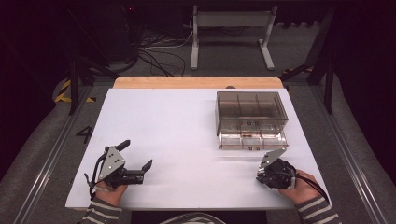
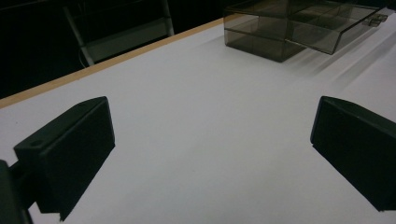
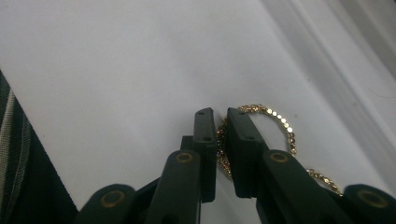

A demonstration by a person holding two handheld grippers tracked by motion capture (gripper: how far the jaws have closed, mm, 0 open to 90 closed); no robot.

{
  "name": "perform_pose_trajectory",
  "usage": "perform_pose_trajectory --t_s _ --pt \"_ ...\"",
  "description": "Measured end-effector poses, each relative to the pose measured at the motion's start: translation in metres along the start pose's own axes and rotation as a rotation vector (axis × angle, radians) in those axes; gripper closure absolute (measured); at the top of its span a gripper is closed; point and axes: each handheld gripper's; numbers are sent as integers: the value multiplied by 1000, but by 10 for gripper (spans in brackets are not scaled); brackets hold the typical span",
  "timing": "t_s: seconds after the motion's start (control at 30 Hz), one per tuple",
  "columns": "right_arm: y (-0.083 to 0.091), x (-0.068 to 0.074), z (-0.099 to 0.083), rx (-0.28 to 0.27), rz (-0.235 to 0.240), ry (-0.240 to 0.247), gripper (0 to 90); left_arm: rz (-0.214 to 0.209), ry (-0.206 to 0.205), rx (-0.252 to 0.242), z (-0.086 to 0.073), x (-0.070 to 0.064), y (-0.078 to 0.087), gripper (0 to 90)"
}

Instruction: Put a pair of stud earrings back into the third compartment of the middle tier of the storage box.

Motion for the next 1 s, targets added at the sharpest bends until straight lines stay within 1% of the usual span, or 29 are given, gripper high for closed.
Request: perform_pose_trajectory --t_s 0.1,0.37,0.53,0.7,0.77,0.87,1.0 --pt "0 0 0 -3 6 2 852 1 -2 0 0 0 0 4" --pt "0 1 1 4 -1 14 859 2 -3 0 0 0 0 4" --pt "8 1 0 -35 -3 16 859 2 -1 -1 0 1 1 4" --pt "17 3 1 -81 -19 19 859 4 -7 -1 0 1 1 4" --pt "20 4 1 -98 -26 26 859 3 -3 -1 0 1 1 4" --pt "22 5 2 -110 -37 37 859 3 -3 -1 0 0 0 4" --pt "24 5 2 -118 -38 38 860 3 -3 0 0 0 0 4"
Point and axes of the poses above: each handheld gripper's, and its own axes: y roughly backward along the jaws, z roughly out of its top, x roughly to its left, and after that the axes turned 4 degrees about z, right-handed
